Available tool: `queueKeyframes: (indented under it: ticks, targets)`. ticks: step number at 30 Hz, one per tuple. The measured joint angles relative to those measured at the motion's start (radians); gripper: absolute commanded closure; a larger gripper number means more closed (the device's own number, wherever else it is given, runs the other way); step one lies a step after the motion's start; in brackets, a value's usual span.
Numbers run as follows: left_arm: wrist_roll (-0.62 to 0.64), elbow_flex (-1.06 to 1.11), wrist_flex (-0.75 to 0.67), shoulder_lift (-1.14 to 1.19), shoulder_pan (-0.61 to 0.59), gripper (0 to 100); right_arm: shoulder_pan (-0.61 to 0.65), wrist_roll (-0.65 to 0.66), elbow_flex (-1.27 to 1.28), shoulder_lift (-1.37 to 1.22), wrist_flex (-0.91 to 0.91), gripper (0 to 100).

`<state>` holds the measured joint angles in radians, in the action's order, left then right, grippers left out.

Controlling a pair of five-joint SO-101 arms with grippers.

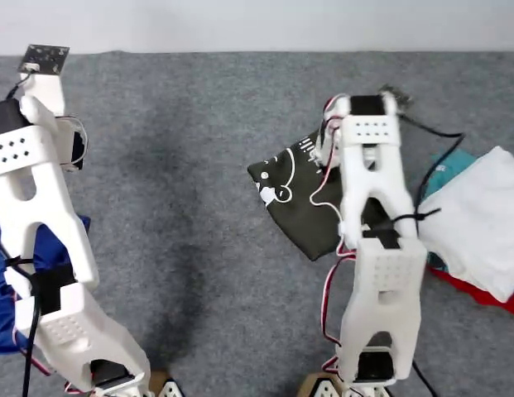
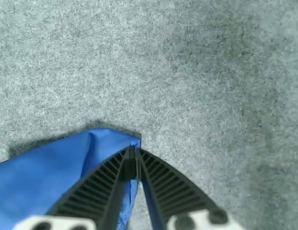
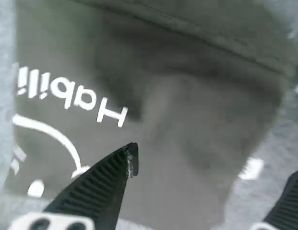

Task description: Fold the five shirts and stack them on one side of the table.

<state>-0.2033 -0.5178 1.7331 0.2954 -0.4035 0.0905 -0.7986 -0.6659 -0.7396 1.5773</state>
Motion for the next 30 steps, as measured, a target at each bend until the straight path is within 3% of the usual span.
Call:
queueKeyframes:
  ticks: [8,16,23,30]
  targets:
    - [-0.006,0.0,0.0,0.0,0.0,99,0.012,-0.081,-0.02,-0.166,-0.032,56.9]
    - [-0.006,0.0,0.0,0.0,0.0,99,0.009,-0.08,-0.055,-0.196,0.02,98.4]
    - [-0.006,0.0,0.0,0.0,0.0,99,-0.011,0.014,-0.095,-0.196,0.118,98.9]
    - [-0.006,0.0,0.0,0.0,0.0,99,-0.026,0.25,-0.11,-0.097,0.176,99.0]
